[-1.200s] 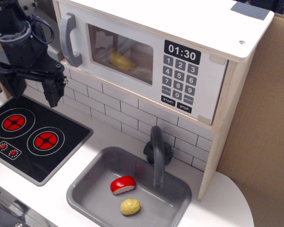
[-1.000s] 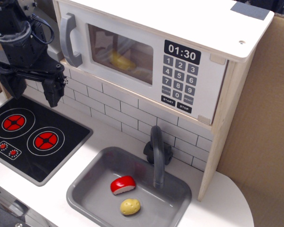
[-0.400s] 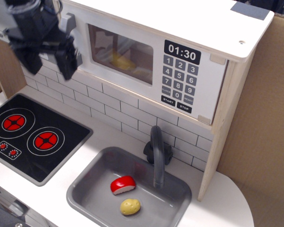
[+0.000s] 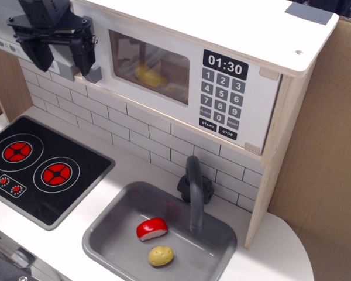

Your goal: Open microwave

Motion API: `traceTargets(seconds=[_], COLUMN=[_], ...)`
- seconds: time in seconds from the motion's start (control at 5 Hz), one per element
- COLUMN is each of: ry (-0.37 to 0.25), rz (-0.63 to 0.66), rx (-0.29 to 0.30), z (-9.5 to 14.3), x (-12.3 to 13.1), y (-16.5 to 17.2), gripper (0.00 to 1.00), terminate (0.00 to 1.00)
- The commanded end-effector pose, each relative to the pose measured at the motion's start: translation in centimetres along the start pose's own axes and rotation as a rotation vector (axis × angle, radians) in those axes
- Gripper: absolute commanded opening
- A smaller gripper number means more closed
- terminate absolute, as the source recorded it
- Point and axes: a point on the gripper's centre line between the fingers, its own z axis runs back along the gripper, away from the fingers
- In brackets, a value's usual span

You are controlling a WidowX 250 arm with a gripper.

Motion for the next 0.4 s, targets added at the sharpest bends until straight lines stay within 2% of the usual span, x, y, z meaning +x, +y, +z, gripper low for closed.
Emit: traceTargets(seconds=[0.0, 0.2], ry=[-0.053, -0.056], rz=[-0.032, -0.13], rx=[0.017, -0.002], z=[1.0, 1.17], x=[2.21, 1.9], y=[0.26, -0.19], gripper=[1.0, 1.0], terminate=[0.0, 0.0])
